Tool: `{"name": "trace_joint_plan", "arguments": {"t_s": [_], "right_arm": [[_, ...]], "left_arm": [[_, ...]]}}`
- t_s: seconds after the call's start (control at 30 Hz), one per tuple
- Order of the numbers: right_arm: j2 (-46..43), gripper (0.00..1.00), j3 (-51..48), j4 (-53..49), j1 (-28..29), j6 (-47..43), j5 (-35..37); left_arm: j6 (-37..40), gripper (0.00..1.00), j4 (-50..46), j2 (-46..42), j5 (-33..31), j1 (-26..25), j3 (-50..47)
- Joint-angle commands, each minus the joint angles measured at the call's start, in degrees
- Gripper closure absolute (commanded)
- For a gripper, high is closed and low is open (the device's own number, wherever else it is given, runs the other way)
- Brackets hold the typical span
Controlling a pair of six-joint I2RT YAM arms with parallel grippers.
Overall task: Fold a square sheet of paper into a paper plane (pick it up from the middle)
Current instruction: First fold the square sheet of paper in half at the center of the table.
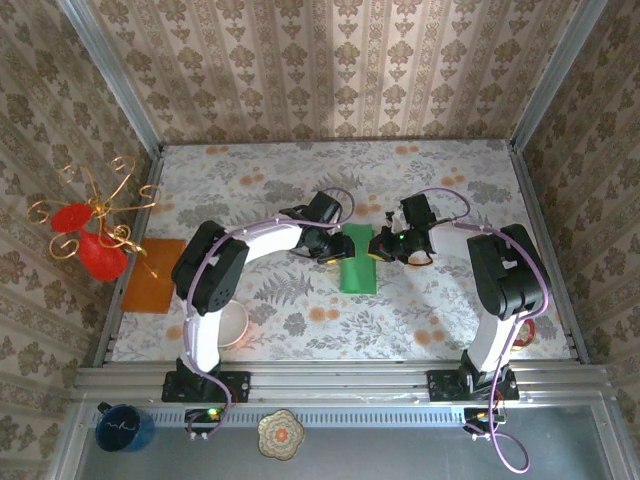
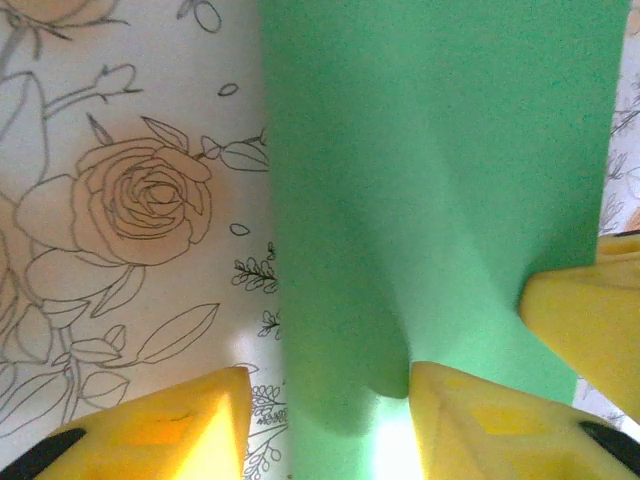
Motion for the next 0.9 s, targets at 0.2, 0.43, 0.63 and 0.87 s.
{"name": "trace_joint_plan", "arguments": {"t_s": [0.2, 0.43, 0.63, 0.87], "right_arm": [[-1.31, 0.82, -0.04, -3.45, -0.99, -0.08, 0.86], [-9.48, 0.67, -2.31, -7.89, -3.71, -0.81, 5.97], [-12.7, 0.67, -4.17, -8.77, -4.58, -0.52, 9.19], [-11.78, 0.68, -4.93, -6.77, -4.65, 0.68, 8.73]], "left_arm": [[2.72, 0.61, -7.95, 4.66, -3.3, -1.57, 4.23], [3.53, 0.63, -11.07, 8.33, -5.95, -3.22, 5.05], [1.44, 0.65, -12.36, 10.41, -8.08, -3.86, 4.11], [-0.9, 0.62, -13.32, 13.14, -7.33, -4.12, 5.83]]}}
